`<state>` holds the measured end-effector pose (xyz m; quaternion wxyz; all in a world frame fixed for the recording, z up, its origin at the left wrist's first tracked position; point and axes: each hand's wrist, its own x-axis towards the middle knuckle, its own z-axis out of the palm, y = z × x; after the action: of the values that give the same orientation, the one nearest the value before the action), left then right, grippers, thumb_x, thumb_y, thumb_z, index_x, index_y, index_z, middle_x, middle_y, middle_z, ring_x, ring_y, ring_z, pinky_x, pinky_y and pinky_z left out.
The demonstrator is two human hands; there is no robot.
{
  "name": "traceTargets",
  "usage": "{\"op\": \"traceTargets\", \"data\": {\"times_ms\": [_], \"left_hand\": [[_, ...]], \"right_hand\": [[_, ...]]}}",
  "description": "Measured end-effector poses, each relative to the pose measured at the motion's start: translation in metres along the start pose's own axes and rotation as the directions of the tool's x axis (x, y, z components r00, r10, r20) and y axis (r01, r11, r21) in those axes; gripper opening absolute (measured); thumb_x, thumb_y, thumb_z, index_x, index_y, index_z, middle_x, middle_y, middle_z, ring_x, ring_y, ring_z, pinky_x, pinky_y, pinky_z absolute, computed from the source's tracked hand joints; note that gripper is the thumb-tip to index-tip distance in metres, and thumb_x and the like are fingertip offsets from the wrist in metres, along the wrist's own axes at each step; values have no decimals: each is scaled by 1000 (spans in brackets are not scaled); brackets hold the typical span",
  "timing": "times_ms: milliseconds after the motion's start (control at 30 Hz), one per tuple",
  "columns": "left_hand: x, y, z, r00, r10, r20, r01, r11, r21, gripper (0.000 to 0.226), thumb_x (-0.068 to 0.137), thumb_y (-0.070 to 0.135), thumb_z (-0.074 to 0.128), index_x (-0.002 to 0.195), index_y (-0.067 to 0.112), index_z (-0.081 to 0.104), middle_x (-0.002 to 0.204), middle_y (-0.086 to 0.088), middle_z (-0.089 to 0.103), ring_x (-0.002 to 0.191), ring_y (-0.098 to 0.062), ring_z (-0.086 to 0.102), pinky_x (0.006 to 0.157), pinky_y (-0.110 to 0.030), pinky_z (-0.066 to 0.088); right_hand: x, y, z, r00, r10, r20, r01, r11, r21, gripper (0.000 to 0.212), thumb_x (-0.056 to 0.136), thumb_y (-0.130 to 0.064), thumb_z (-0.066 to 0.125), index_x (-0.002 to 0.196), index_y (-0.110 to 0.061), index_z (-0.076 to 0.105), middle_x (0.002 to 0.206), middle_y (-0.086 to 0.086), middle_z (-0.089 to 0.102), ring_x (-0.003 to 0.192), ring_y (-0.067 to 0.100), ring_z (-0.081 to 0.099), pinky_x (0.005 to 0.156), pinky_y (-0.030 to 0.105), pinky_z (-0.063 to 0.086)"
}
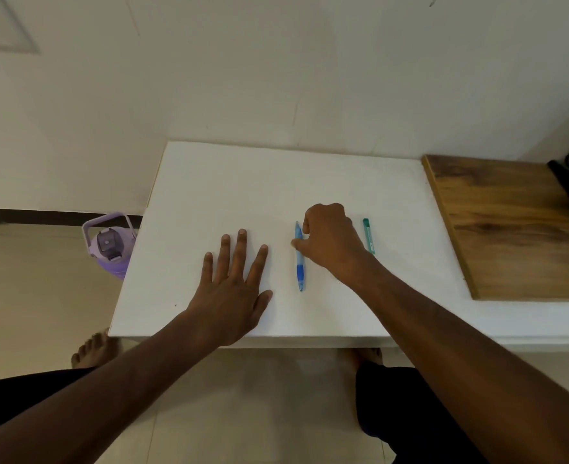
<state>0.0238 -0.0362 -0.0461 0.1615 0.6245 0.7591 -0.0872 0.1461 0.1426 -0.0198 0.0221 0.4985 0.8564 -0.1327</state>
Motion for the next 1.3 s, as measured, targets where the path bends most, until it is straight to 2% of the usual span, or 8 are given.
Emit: {"op": "traceTargets", "data": {"times_ms": [267, 400, 500, 567, 700, 867, 1067, 1300], "left_hand": [[0, -1, -6, 998, 13, 57, -13, 1000, 4, 83, 107, 62, 23, 164, 25, -25, 166, -16, -41, 157, -44, -28, 130, -61, 4], [8, -12, -33, 988, 9, -152, -55, 951, -304, 55, 111, 46, 41, 161, 24, 36, 171, -14, 27, 157, -36, 29, 125, -48, 33], [15, -11, -62, 962, -239, -133, -44, 346, -937, 43, 113, 46, 35, 134, 26, 67, 134, 2, 72, 122, -17, 68, 102, -36, 53], [16, -2, -74, 978, -204, -39, -44, -24, -999, 46, 113, 47, 36, 130, 22, 71, 120, 0, 79, 113, -20, 75, 94, -37, 62], [14, 16, -81, 926, -337, -171, -221, -116, -968, 40, 114, 38, 40, 119, 16, 73, 108, -1, 82, 104, -19, 79, 86, -33, 65], [12, 1, -106, 926, -378, -5, -289, -700, -653, 44, 111, 51, 38, 85, 22, 58, 60, 6, 44, 49, -8, 41, 50, -21, 42], [10, 4, -111, 942, -329, -61, -293, -727, -621, 57, 103, 49, 32, 53, 23, 28, 48, 8, 21, 44, -10, 15, 39, -21, 18], [14, 6, -122, 940, -320, -120, -328, -745, -580, 57, 103, 47, 30, 51, 24, 28, 46, 9, 21, 46, -10, 11, 44, -22, 13]], "right_hand": [[-4, -12, -7, 997, -7, 72, -8, 977, 213, 34, 86, -41, 82, 83, -9, 71, 74, 4, 69, 64, 16, 65, 61, 23, 48], [-11, -24, -39, 998, -39, 59, -11, 739, 673, 15, 89, -28, 82, 87, -18, 71, 74, -2, 76, 61, 12, 75, 60, 22, 60], [-21, -27, -48, 987, -150, 56, 58, 660, 749, 17, 87, -29, 86, 92, -18, 75, 75, -3, 78, 63, 10, 76, 61, 21, 62], [-29, -31, -46, 980, -196, -26, 155, 681, 716, 17, 84, -31, 88, 89, -19, 78, 76, -6, 78, 67, 8, 76, 65, 22, 63], [-38, -35, -42, 974, -155, -166, 227, 653, 722, 19, 84, -33, 88, 88, -18, 77, 74, -8, 78, 67, 6, 76, 68, 23, 65], [-48, -29, -40, 973, 41, 226, -227, 318, 920, 42, 104, -49, 59, 103, -11, 76, 89, 6, 82, 83, 20, 78, 82, 36, 67], [-66, -47, -22, 842, -170, 512, -539, -305, 785, 79, 99, -72, 43, 126, -4, 72, 117, 20, 78, 101, 31, 76, 97, 43, 60], [-55, -52, -1, 889, -165, 427, -453, -445, 772, 78, 96, -76, 45, 118, -8, 75, 120, 21, 77, 105, 31, 78, 99, 45, 61]]}}
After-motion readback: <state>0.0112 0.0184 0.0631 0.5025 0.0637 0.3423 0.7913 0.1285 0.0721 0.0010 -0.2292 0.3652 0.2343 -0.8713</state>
